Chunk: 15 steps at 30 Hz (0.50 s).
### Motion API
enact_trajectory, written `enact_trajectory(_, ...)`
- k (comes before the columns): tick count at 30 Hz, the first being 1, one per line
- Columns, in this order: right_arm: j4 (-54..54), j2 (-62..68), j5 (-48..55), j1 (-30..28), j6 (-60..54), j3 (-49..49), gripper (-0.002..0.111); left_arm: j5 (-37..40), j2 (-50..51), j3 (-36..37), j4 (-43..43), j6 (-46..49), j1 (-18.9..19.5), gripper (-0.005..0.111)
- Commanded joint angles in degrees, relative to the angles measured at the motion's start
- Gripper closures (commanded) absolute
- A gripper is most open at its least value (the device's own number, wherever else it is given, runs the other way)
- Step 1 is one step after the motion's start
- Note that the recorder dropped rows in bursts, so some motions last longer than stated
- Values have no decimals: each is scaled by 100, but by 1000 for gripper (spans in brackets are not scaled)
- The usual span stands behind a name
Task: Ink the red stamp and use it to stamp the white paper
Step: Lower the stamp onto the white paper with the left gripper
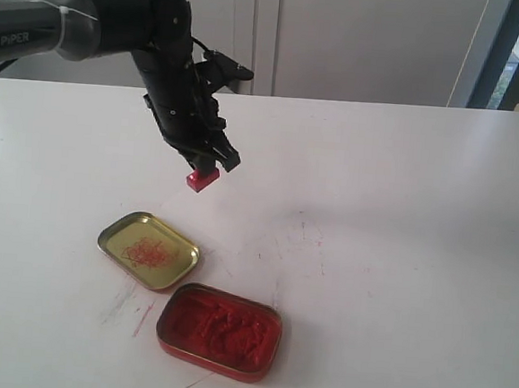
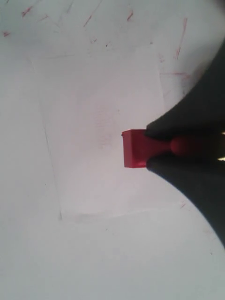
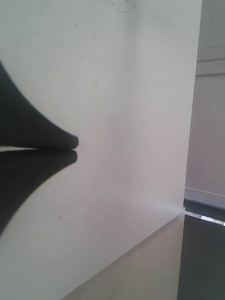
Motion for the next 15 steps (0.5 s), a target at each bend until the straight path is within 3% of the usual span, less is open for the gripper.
enact_trajectory(1,-46,-36,-33,15,-12,19,108,67,29,-37,-266,-80,-32,107)
enact_trajectory(11,-46,-36,-33,15,-12,19,108,-22,404,-37,-275,-389,-82,107)
enact_trajectory(15,-46,-36,-33,15,-12,19,108,-87,405,-157,-3,-616,-291,107)
